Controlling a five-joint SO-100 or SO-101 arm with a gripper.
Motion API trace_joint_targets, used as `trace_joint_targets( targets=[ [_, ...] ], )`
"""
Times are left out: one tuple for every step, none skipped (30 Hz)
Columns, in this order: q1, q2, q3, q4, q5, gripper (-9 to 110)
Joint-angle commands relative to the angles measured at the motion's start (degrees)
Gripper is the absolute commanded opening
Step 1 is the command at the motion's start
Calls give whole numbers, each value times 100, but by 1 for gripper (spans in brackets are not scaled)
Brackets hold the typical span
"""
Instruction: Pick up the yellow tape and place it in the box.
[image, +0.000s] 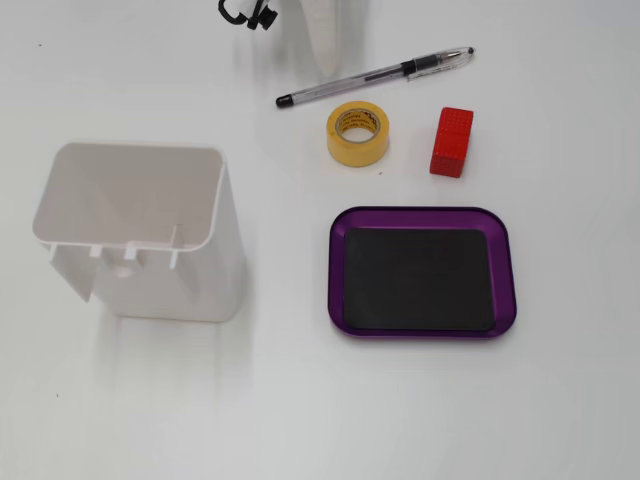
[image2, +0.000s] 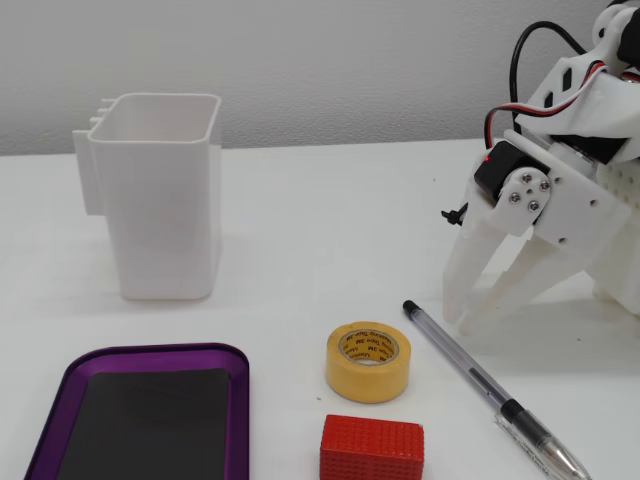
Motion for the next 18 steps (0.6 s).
trace_joint_targets(
  targets=[
    [70, 571, -149, -70, -62, 0],
    [70, 562, -211, -70, -70, 0],
    [70, 562, -264, -79, -70, 0],
    [70, 562, -299, -79, -114, 0],
    [70, 562, -334, -114, -272, 0],
    [79, 562, -343, -185, -519, 0],
    [79, 562, -343, -237, -835, 0],
    [79, 562, -343, -272, -1213, 0],
    [88, 562, -360, -343, -1705, 0],
    [141, 554, -422, -439, -2206, 0],
    [237, 545, -510, -501, -2575, 0],
    [352, 545, -571, -545, -2637, 0],
    [396, 545, -659, -571, -2584, 0],
    [404, 536, -756, -571, -2566, 1],
    [404, 519, -870, -562, -2593, 3],
    [431, 439, -976, -527, -2593, 5],
    [475, 281, -1055, -519, -2593, 7],
    [483, 70, -1125, -519, -2602, 9]
  ],
)
